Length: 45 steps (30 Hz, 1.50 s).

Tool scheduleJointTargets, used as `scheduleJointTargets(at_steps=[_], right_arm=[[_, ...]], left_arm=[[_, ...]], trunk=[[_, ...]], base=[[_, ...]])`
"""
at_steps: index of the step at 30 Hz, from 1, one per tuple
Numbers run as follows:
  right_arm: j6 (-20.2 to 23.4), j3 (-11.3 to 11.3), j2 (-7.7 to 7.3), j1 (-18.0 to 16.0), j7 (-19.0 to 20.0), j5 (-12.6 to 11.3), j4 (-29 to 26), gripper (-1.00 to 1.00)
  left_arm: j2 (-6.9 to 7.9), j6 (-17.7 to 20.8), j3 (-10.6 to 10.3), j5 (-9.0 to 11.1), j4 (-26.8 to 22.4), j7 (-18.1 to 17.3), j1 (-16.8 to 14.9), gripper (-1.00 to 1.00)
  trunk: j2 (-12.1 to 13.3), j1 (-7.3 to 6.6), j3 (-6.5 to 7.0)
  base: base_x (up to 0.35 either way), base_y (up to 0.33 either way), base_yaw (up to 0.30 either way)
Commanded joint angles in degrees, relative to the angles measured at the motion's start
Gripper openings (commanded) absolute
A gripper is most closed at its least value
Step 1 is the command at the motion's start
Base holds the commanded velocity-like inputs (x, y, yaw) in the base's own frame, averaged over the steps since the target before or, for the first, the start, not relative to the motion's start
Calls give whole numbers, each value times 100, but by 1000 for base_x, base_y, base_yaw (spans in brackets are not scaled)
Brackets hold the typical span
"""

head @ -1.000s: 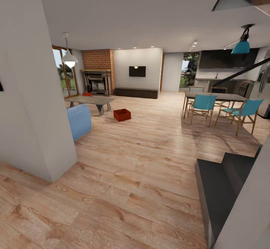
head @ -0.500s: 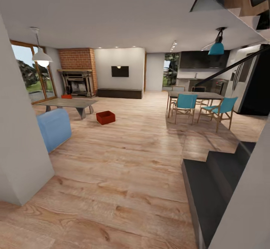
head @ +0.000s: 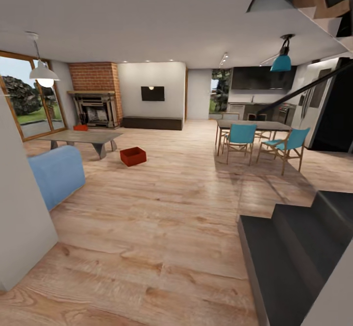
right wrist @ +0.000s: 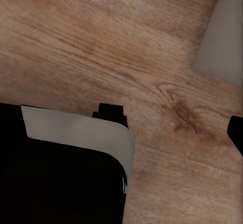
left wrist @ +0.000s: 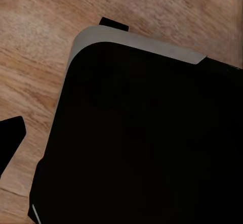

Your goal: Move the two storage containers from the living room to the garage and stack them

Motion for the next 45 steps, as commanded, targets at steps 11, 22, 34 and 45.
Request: scheduleJointTargets(at_steps=[11,22,34,45], right_arm=[[-33,28,-1,-8,-1,18,18,100],[-33,28,-1,-8,-2,15,18,100],[-41,28,-1,-8,-2,14,18,100],[-33,28,-1,-8,-2,14,18,100]], left_arm=[[-1,-9,8,23,0,-1,-2,100],[-1,-10,8,23,-2,-1,-2,100],[-1,-11,8,21,-2,-1,-2,100],[-1,-11,8,19,0,-1,-2,100]], trunk=[[-3,3,-6],[-3,3,-6],[-3,3,-6],[-3,3,-6]], base=[[323,0,81],[323,0,250],[323,0,29],[323,0,0]])
